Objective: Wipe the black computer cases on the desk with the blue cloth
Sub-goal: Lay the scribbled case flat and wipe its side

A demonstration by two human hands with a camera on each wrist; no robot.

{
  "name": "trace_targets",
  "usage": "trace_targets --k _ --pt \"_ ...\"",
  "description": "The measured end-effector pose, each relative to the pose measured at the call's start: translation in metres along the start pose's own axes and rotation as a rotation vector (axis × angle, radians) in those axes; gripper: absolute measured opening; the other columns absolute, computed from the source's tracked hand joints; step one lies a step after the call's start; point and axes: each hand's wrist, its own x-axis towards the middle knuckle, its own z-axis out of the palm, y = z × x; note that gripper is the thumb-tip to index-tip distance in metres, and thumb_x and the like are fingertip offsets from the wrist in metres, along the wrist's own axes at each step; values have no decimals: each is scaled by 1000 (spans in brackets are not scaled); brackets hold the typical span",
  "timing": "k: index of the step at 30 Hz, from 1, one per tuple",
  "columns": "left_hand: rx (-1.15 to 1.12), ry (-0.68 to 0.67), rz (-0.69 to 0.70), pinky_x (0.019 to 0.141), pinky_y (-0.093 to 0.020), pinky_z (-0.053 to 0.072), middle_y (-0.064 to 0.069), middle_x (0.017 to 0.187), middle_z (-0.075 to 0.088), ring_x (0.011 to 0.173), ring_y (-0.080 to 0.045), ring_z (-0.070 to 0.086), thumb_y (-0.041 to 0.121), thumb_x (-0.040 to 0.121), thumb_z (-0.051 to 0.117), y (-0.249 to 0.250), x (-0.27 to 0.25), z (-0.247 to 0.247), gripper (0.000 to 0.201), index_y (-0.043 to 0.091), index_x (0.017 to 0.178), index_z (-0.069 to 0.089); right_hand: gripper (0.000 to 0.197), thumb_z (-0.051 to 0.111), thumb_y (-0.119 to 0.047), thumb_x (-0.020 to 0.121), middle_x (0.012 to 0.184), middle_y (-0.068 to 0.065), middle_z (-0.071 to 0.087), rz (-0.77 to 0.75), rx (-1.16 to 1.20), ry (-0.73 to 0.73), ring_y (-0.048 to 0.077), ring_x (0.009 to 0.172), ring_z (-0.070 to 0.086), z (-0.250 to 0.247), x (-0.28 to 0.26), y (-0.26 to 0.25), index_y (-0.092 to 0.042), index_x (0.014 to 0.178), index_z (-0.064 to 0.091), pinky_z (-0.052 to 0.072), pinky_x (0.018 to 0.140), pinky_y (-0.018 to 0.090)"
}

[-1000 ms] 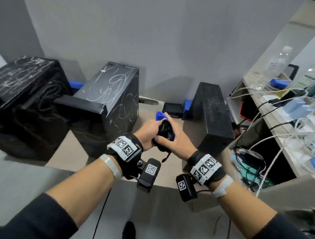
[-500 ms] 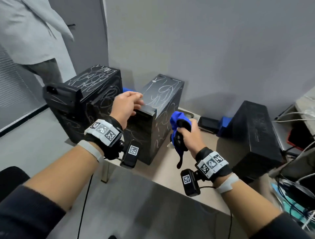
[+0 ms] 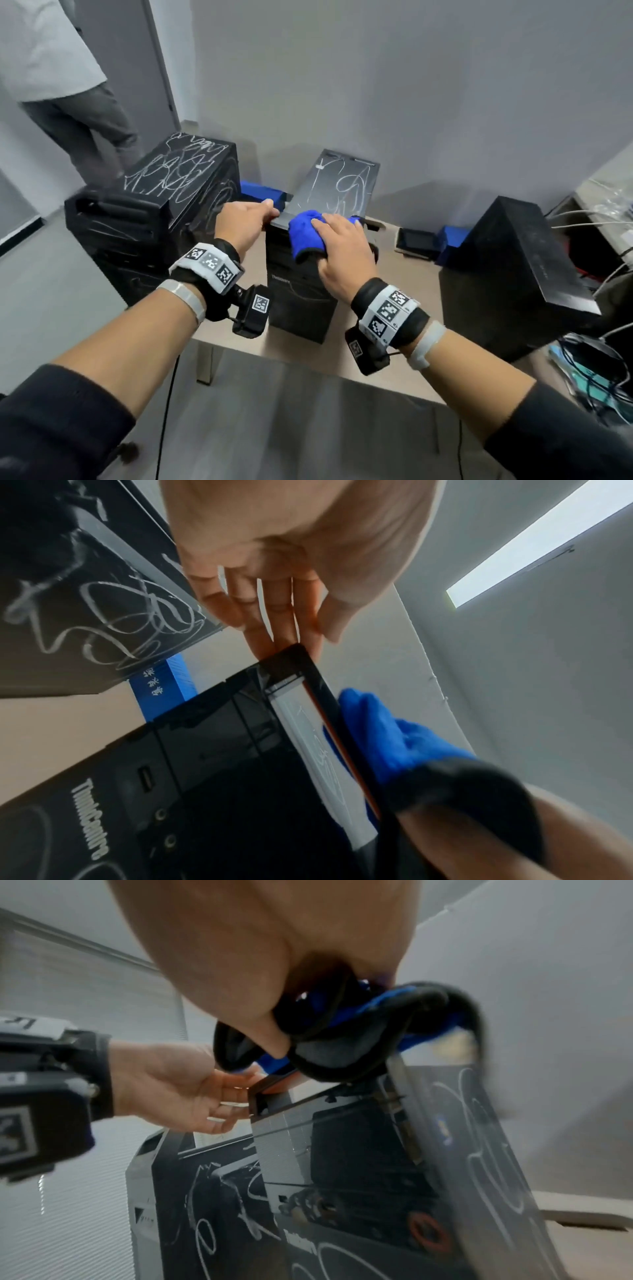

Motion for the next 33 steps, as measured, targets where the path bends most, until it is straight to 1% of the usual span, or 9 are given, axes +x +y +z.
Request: trace_targets --k 3,6,11,16,19,22,25,30,33 --pt "-112 -15 -93 85 -38 53 -6 88 77 81 -24 70 42 93 51 -2 12 -5 41 17 75 77 56 58 -15 77 134 7 53 -50 -21 -57 32 125 45 8 31 -32 -15 133 55 25 111 50" --pt "-151 -15 -132 76 -37 47 -11 101 70 83 -23 61 44 101 42 -5 17 -13 35 20 91 66 53 54 -15 77 133 9 54 -88 -5 -83 33 125 46 19 46 -52 -14 130 57 30 109 49" --pt "-116 -121 -69 68 -32 42 -5 87 73 70 -15 67 36 98 55 -8 13 -11 19 24 111 58 62 44 -8 71 139 9 55 -104 89 55 28 129 47 0 2 -2 -11 132 59 33 112 37" --pt "7 -296 111 72 -23 47 5 95 75 85 -7 68 32 89 72 -17 7 -24 19 23 105 76 63 51 0 66 134 7 57 -20 124 127 28 122 49 -12 -15 22 -12 126 64 30 109 26" --pt "117 -299 234 78 -24 49 5 91 73 80 -5 63 28 82 81 -20 11 -24 29 30 110 77 60 52 1 66 129 4 60 -35 136 82 27 115 51 -8 0 20 -15 122 66 29 103 19" --pt "177 -329 254 83 -24 50 6 84 68 77 -5 60 28 80 83 -14 6 -8 42 28 121 72 61 54 2 65 129 4 60 -88 102 47 27 114 52 -19 -7 39 -15 122 66 30 103 18" --pt "240 -420 275 77 -18 45 0 84 68 75 -5 59 32 80 82 -7 -14 17 52 21 129 66 65 57 12 64 131 3 58 -140 75 16 26 116 51 -38 -25 73 -14 123 65 33 105 23" --pt "291 -452 268 77 -27 51 7 78 65 72 -7 61 35 75 86 4 -38 60 50 20 120 71 61 59 14 67 128 3 60 -131 108 -1 23 117 52 -64 -39 117 -15 120 68 38 103 26" --pt "316 -423 234 76 -27 50 6 87 67 76 -7 60 32 73 88 12 -42 67 47 18 115 74 55 58 8 68 122 6 58 -144 123 65 23 112 50 -62 -44 123 -14 117 69 36 101 22"
